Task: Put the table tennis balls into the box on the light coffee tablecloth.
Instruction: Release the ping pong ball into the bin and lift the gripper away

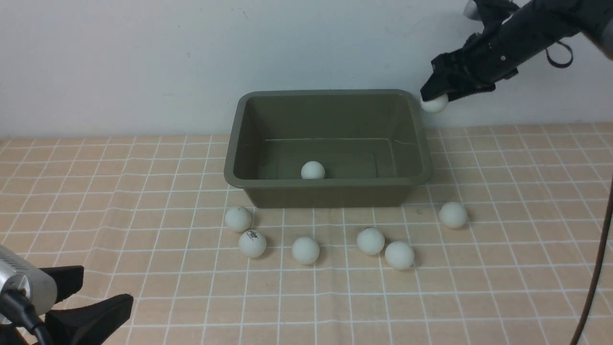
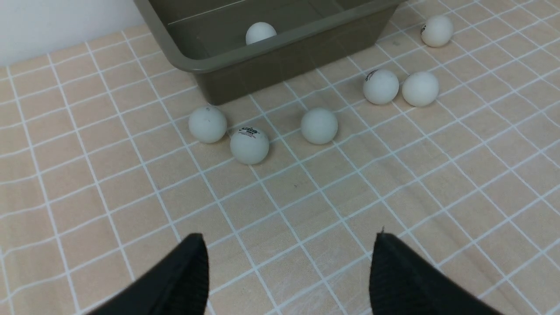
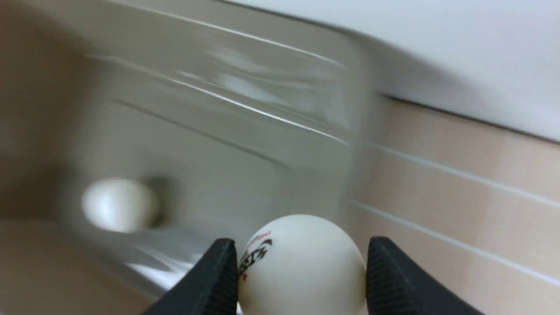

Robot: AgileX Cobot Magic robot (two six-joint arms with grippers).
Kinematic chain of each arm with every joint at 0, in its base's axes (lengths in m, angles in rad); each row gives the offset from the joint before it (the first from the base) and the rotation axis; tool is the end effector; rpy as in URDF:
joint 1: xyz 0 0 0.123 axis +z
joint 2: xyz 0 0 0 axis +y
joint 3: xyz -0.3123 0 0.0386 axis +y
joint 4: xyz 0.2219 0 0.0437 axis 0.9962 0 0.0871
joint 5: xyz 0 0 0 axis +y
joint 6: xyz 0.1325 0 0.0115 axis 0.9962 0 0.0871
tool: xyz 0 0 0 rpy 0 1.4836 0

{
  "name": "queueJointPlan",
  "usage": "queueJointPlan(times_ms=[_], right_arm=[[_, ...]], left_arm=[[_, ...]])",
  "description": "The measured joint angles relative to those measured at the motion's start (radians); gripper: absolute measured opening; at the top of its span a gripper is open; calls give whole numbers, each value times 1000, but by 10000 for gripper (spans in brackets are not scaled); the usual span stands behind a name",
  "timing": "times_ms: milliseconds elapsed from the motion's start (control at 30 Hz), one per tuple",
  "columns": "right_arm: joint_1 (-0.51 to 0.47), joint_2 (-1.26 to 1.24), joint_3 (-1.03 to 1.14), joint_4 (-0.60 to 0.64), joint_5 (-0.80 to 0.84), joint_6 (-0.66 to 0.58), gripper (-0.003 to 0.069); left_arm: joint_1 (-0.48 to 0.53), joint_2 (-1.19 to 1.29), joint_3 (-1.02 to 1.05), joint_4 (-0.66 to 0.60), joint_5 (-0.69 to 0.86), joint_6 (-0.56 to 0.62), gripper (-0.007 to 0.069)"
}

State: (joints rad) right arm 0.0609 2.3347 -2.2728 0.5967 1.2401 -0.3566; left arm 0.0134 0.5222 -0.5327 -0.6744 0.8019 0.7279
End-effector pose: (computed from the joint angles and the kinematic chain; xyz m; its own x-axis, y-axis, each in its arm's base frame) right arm 0.5086 0.1018 0.2488 -0.8659 -0.1708 -0.4701 -0.3914 0.8165 0.4243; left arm 0.0701 -0.0588 0.2929 -0.4565 0.1894 -0.8693 0.4744 0.8784 -0.0577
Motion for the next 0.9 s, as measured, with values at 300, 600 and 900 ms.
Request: queueJointPlan(times_ms=[300,600,900], right_arm=[[98,0,0,-9,4,-49,348],[138,20,-7,-112,7,-58,481],[120,-128,-68,-447,14,54,492]], left_arm=[[0,0,0,0,0,0,413],[0,0,0,0,0,0,413],[0,0,0,0,-1,0,413]])
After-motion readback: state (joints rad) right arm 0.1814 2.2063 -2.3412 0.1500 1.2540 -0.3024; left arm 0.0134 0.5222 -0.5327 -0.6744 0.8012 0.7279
